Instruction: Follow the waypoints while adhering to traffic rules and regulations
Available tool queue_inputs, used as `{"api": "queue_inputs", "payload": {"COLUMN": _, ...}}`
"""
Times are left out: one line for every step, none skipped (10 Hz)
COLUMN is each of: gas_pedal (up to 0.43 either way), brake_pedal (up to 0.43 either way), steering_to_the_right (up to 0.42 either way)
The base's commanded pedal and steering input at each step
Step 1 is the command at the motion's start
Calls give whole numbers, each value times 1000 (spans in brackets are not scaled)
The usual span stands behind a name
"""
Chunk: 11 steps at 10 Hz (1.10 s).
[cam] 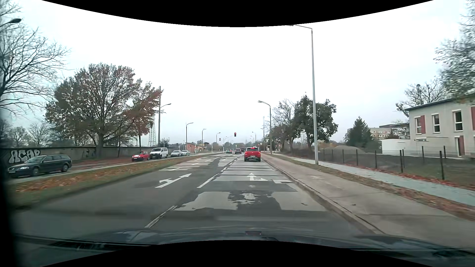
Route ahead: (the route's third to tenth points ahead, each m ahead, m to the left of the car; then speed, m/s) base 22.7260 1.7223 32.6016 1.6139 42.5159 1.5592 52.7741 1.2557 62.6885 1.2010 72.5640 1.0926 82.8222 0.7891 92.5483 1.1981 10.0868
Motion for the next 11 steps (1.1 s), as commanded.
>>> {"api": "queue_inputs", "payload": {"gas_pedal": 47, "brake_pedal": 0, "steering_to_the_right": -5}}
{"api": "queue_inputs", "payload": {"gas_pedal": 47, "brake_pedal": 0, "steering_to_the_right": -5}}
{"api": "queue_inputs", "payload": {"gas_pedal": 39, "brake_pedal": 0, "steering_to_the_right": -5}}
{"api": "queue_inputs", "payload": {"gas_pedal": 20, "brake_pedal": 0, "steering_to_the_right": -1}}
{"api": "queue_inputs", "payload": {"gas_pedal": 20, "brake_pedal": 0, "steering_to_the_right": 1}}
{"api": "queue_inputs", "payload": {"gas_pedal": 20, "brake_pedal": 0, "steering_to_the_right": 1}}
{"api": "queue_inputs", "payload": {"gas_pedal": 20, "brake_pedal": 0, "steering_to_the_right": 1}}
{"api": "queue_inputs", "payload": {"gas_pedal": 20, "brake_pedal": 0, "steering_to_the_right": 0}}
{"api": "queue_inputs", "payload": {"gas_pedal": 20, "brake_pedal": 0, "steering_to_the_right": 0}}
{"api": "queue_inputs", "payload": {"gas_pedal": 20, "brake_pedal": 0, "steering_to_the_right": 0}}
{"api": "queue_inputs", "payload": {"gas_pedal": 20, "brake_pedal": 0, "steering_to_the_right": 0}}
